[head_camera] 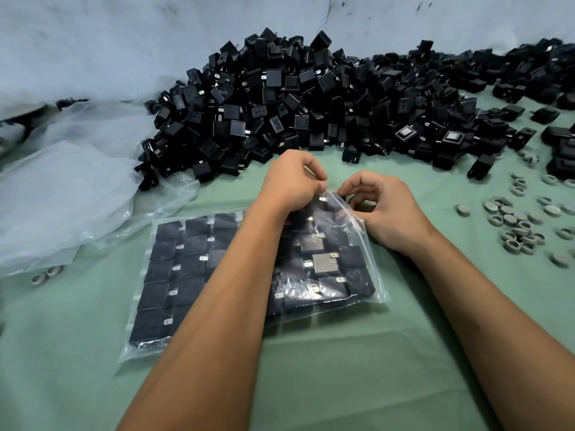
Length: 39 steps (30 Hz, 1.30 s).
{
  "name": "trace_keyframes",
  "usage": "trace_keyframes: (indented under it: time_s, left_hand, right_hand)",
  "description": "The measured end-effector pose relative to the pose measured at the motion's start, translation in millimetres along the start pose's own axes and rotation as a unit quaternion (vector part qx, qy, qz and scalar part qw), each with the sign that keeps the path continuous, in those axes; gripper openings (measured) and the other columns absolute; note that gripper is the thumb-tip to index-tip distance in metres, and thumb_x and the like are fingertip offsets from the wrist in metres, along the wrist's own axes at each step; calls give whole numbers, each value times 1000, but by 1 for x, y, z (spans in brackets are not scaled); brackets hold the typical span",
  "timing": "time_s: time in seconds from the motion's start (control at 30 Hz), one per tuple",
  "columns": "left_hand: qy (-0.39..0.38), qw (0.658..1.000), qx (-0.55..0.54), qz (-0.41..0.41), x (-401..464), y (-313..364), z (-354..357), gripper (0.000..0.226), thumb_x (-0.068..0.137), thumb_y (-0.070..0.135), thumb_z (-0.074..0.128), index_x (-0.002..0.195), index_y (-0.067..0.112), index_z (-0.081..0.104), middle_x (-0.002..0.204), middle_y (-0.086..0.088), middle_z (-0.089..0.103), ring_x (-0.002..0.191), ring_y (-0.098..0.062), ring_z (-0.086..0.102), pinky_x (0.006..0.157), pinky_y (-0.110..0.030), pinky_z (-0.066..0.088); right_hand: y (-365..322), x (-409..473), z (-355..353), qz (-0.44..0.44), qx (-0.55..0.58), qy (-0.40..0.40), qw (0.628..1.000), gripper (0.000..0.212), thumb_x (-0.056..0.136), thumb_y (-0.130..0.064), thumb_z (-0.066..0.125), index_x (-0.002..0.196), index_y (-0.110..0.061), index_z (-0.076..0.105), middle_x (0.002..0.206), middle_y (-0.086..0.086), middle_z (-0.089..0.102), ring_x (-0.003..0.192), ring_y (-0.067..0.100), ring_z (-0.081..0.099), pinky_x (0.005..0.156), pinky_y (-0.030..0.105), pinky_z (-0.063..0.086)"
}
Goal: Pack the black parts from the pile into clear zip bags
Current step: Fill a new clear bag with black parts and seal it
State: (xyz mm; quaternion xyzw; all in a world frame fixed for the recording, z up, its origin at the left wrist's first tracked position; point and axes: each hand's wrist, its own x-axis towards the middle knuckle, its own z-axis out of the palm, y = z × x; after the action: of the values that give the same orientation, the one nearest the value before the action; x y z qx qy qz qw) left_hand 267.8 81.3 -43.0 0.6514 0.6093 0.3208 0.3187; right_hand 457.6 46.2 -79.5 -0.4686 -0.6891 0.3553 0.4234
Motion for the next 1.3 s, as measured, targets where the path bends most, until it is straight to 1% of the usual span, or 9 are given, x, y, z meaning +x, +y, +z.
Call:
trace_keyframes:
  time_s: [0.13, 0.23, 0.37, 0.53, 0.73, 0.87, 0.97, 1.13, 1.3]
  left_hand:
    - [-65, 997, 11, -40, 13, 6, -8, 16, 80, 12, 87, 87, 17, 74, 81, -9, 77, 63, -15, 64, 60, -30, 54]
    - [-124, 991, 12, -52, 21, 9, -17, 14, 82, 11, 85, 90, 15, 75, 74, -4, 76, 74, -15, 69, 79, -32, 62]
    - [-175, 982, 16, -64, 27, 14, -26, 16, 84, 5, 82, 97, 9, 73, 66, -1, 75, 61, -7, 71, 67, -20, 61]
    - [-158, 987, 19, -33, 30, 12, -23, 15, 79, 2, 86, 86, 7, 74, 62, 0, 72, 59, -7, 71, 61, -19, 56]
    - [-127, 990, -62, -24, 25, -2, -17, 17, 77, -4, 85, 83, 5, 71, 62, -8, 71, 57, -17, 63, 60, -26, 56]
    - [-121, 986, -106, -36, 22, -8, -13, 17, 79, -6, 82, 80, 5, 69, 58, -3, 68, 51, -11, 63, 55, -23, 53]
    - [-130, 985, -108, -36, 23, -8, -13, 17, 79, -4, 83, 80, 6, 70, 59, -2, 69, 52, -9, 63, 55, -21, 53]
    - [-125, 988, -85, -33, 25, -9, -11, 19, 77, 0, 87, 77, 10, 71, 61, 0, 70, 55, -8, 64, 57, -21, 52]
    - [-123, 988, -87, -30, 25, -9, -11, 20, 77, 0, 86, 75, 10, 70, 56, 2, 68, 47, -4, 60, 51, -16, 48]
  right_hand:
    - [2, 1, -1, 16, 5, 10, 1000, 33, 74, -21, 93, 101, -20, 73, 94, 2, 75, 75, 12, 68, 82, 46, 62]
    - [1, 1, -1, 13, 28, 0, 1000, 42, 71, -19, 96, 105, -22, 71, 96, 2, 74, 77, 14, 67, 77, 44, 61]
    - [1, -1, 0, -8, 33, 1, 999, 41, 73, -23, 95, 105, -23, 70, 97, -1, 74, 81, 20, 69, 72, 34, 60]
    - [-2, -2, 1, -34, 9, 11, 999, 33, 75, -26, 93, 99, -22, 70, 93, -6, 73, 78, 13, 69, 64, 22, 55]
    - [-3, -3, 0, -51, 2, 22, 998, 31, 75, -23, 93, 93, -19, 69, 87, -3, 72, 77, 16, 69, 62, 38, 55]
    - [-1, -2, -3, -43, 12, 16, 999, 29, 74, -15, 91, 88, -19, 66, 94, 0, 75, 78, 15, 70, 60, 33, 53]
    - [-1, 0, -4, -35, 19, 9, 999, 30, 75, -6, 90, 86, -16, 64, 99, 0, 75, 78, 15, 69, 67, 35, 58]
    - [-5, -2, 3, -19, -33, 13, 999, 26, 72, -10, 93, 85, -16, 72, 83, -3, 75, 77, 17, 73, 77, 40, 63]
    - [-8, -1, 2, 18, 3, -8, 1000, 16, 81, -11, 88, 90, -13, 75, 87, 1, 77, 84, 16, 76, 83, 34, 63]
